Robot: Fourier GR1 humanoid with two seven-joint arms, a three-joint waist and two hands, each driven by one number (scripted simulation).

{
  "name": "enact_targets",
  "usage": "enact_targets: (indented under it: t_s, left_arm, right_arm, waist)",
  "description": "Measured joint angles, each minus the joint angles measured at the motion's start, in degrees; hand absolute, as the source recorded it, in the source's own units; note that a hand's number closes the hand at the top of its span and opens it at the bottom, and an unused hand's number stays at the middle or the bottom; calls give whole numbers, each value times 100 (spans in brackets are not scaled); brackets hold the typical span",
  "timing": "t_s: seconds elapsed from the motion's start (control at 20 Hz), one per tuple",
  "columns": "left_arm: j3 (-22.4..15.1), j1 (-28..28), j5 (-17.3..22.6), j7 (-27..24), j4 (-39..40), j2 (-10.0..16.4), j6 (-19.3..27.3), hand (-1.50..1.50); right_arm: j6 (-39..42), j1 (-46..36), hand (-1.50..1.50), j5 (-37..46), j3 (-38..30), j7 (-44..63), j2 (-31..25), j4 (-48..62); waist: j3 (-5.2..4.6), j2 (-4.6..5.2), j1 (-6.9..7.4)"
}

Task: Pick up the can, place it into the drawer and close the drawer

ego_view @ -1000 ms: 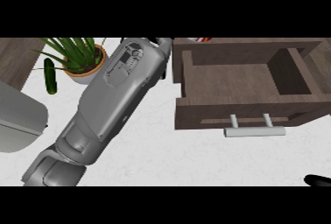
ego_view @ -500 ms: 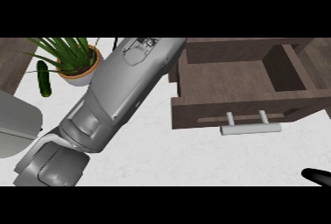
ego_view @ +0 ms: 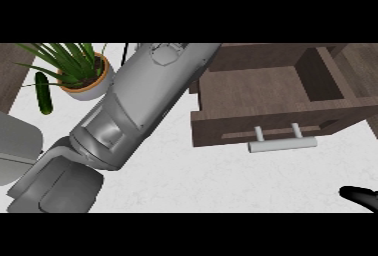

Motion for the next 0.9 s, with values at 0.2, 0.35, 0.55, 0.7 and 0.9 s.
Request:
enact_targets:
  t_s: [0.2,0.35,0.55,0.7,0.9]
  left_arm:
    - [-98,-124,131,-109,250,0,291,-150]
    - [-198,-127,259,-213,334,0,459,-150]
    - [-232,-231,378,-314,466,0,587,-150]
    - [-258,-198,543,-390,462,-1,657,-150]
    - [-251,-215,752,-470,438,-1,682,-150]
  right_arm:
    - [20,-63,-150,-13,44,57,-33,5]
    - [11,-158,-150,11,31,27,-76,41]
    - [129,-232,-150,219,82,-106,-262,79]
    - [198,-354,-150,462,197,-249,-387,147]
    - [291,-517,-150,1010,446,-492,-601,267]
  waist:
    - [2,15,-58]
    - [4,28,-108]
    - [3,44,-115]
    - [3,51,-113]
    - [0,59,-82]
